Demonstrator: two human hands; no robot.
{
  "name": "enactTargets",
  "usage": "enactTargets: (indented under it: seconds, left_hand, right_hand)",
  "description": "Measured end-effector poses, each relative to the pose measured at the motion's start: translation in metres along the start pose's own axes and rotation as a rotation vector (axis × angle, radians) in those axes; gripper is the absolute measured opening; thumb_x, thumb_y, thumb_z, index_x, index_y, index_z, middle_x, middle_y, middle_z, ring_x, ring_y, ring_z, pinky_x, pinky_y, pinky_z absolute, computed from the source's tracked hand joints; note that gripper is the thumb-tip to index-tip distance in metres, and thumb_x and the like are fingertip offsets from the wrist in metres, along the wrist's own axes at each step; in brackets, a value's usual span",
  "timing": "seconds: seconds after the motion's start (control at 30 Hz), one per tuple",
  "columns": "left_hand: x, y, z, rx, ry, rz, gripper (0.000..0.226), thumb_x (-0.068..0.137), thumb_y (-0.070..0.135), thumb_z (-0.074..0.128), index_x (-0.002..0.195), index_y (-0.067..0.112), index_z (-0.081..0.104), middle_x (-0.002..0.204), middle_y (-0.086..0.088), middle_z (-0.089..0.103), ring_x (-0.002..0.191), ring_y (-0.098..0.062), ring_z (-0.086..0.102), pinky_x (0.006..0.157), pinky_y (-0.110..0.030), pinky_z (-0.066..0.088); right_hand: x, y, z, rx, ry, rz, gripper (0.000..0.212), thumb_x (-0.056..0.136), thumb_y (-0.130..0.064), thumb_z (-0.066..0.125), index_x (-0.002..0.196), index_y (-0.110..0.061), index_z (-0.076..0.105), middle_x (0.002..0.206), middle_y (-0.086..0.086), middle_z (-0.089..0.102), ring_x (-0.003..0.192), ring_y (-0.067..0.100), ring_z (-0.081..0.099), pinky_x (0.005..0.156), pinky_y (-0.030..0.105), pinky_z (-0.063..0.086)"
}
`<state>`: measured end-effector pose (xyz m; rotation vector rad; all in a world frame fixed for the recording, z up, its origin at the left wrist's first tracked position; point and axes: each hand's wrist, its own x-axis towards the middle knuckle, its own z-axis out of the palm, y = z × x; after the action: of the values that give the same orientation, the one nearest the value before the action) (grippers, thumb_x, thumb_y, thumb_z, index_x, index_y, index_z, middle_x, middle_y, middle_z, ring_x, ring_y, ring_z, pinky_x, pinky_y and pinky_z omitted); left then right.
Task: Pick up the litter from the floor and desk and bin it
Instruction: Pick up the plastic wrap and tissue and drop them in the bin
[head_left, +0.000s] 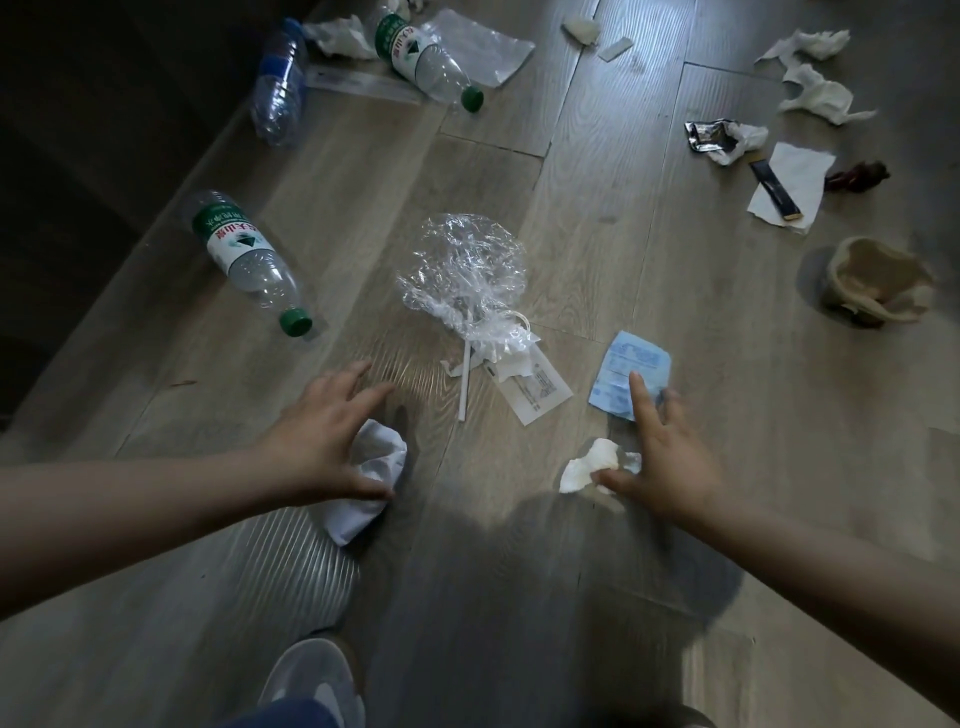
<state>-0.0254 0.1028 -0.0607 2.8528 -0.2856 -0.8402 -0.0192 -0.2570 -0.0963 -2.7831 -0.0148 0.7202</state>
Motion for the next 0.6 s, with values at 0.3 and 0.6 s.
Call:
enactTargets:
  seconds: [0.3,0.6]
  left_hand:
    - [0.006,-0.003,0.021,0.033,-0.101,-0.113,0.121,0.06,0.068,0.07,0.152,0.03,0.001,0.158,-0.006,-0.007,0.142,-0.034,0.014,0.113,-0.042,0.03]
    - [0.058,0.008,-0.015,-0.017,0.089,-0.101,0.118,0.066,0.06,0.072,0.151,0.03,-0.004,0.158,-0.006,0.004,0.141,-0.034,0.019,0.11,-0.049,0.033]
  right_hand:
    - [0.022,-0.003,0.0,0.125,0.009,-0.042,0.119,0.073,-0.054,0.075,0.153,-0.029,-0.01,0.157,0.007,0.001,0.139,0.025,0.03,0.106,0.037,0.038]
    - [0.038,-0.025,-0.007,0.131,-0.049,-0.006,0.136,0.062,-0.063,0.078,0.149,-0.032,-0.022,0.158,0.011,-0.016,0.146,0.031,0.013,0.112,0.042,0.029]
